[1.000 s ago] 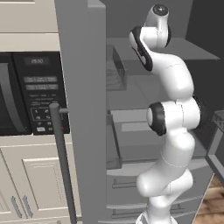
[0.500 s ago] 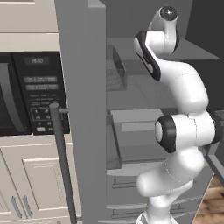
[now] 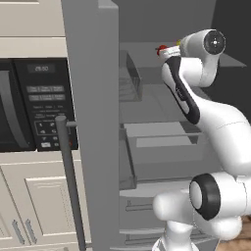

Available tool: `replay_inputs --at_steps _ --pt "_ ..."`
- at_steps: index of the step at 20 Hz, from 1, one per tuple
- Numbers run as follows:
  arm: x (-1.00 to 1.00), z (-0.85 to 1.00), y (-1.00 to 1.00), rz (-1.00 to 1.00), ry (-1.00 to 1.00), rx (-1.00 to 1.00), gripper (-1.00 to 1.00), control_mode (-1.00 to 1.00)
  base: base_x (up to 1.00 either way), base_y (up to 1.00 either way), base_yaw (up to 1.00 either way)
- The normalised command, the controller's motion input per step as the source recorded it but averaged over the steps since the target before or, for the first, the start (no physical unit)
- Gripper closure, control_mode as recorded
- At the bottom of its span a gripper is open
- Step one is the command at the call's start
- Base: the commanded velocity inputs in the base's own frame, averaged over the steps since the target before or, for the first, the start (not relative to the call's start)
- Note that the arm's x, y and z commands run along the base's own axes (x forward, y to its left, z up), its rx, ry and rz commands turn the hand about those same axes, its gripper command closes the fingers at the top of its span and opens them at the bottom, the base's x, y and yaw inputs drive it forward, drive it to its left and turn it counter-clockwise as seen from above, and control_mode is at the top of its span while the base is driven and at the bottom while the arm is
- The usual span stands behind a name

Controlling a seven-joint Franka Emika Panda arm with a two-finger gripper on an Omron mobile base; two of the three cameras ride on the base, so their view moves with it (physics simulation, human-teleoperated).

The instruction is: Place the bell pepper in the correct fridge rack based on whether it is a fruit or vegetable. Finally, close the fridge door.

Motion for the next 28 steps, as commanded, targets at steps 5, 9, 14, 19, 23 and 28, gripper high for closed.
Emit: replay_inputs --at_steps 5,9,14,19,23,28 --pt "-1.0 0.0 0.01 0.0 -0.01 0.16 -1.0 -1.0 0.0 0.0 0.0" --pt "-1.0 -0.01 0.02 0.0 0.16 0.12 -1.0 -1.0 0.0 0.0 0.0" --pt "-1.0 -0.51 0.0 0.0 0.43 0.04 -1.0 -1.0 0.0 0.0 0.0" --pt "-1.0 -0.98 -0.01 -0.01 0.54 -0.04 -1.0 -1.0 0.0 0.0 0.0" --pt "-0.62 -0.97 -0.16 0.0 0.46 -0.08 -1.0 -1.0 0.0 0.0 0.0" --pt "-0.05 -0.4 -0.19 0.0 0.25 0.0 -1.0 -1.0 0.0 0.0 0.0"
